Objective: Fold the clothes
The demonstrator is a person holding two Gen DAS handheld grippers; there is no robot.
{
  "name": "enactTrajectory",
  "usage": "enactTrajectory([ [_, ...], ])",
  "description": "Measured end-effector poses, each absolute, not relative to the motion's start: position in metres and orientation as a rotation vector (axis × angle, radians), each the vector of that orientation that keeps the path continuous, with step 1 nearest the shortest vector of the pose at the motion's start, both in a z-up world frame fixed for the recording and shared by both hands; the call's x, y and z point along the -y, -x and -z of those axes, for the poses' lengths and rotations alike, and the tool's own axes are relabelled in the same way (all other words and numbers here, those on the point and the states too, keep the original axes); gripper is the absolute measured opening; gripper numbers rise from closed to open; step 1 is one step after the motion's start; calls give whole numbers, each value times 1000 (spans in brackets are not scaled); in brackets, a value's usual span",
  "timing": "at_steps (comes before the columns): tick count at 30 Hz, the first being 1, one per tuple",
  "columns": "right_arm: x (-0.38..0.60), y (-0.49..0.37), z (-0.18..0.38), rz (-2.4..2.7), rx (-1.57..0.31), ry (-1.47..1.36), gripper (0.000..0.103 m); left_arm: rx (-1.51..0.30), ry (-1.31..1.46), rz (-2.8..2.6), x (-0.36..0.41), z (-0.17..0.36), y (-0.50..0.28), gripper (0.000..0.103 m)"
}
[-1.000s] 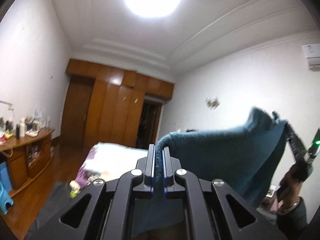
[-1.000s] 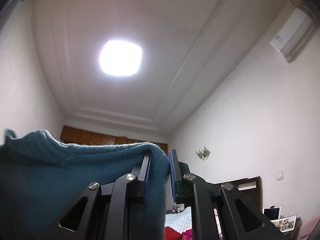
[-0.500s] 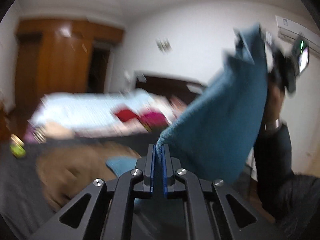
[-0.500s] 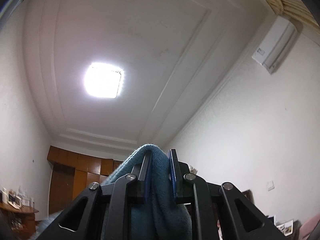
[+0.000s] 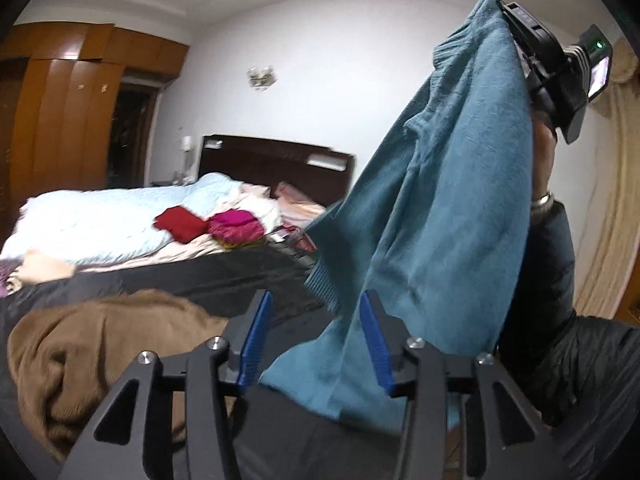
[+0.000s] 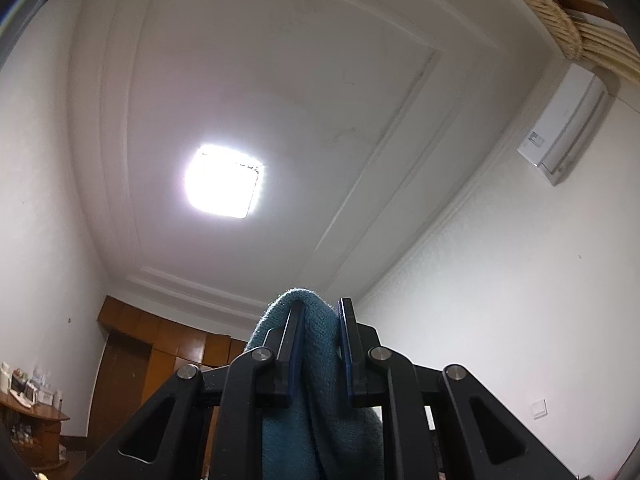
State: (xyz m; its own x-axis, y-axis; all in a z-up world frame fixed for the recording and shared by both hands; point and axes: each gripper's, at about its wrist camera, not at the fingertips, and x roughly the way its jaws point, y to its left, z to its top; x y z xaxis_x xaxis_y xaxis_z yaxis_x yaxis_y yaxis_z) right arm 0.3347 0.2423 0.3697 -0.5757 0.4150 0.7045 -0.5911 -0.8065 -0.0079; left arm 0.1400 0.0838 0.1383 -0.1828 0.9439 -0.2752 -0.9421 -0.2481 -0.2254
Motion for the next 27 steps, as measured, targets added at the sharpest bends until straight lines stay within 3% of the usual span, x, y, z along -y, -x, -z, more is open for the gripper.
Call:
enactTrajectory([
  [6, -230, -358, -377, -2365, 396, -987, 16, -18, 482, -1500, -133, -130, -138, 71],
  [15, -225, -377, -365, -2355, 388, -996, 16, -5, 575, -1249, -172, -108, -131, 73],
  [16, -227, -379, -365, -2350, 383, -993, 16, -12, 584, -1244, -177, -105, -133, 71],
  [18, -233, -382, -361, -2327, 382, -977, 16, -36, 609, -1247, -186, -100, -137, 42],
  [21, -236, -385, -347, -2288, 386, -953, 16, -63, 661, -1293, -195, -90, -139, 12],
  [27, -256, -395, -336, -2240, 383, -910, 16, -13, 764, -1370, -213, -81, -128, 7],
])
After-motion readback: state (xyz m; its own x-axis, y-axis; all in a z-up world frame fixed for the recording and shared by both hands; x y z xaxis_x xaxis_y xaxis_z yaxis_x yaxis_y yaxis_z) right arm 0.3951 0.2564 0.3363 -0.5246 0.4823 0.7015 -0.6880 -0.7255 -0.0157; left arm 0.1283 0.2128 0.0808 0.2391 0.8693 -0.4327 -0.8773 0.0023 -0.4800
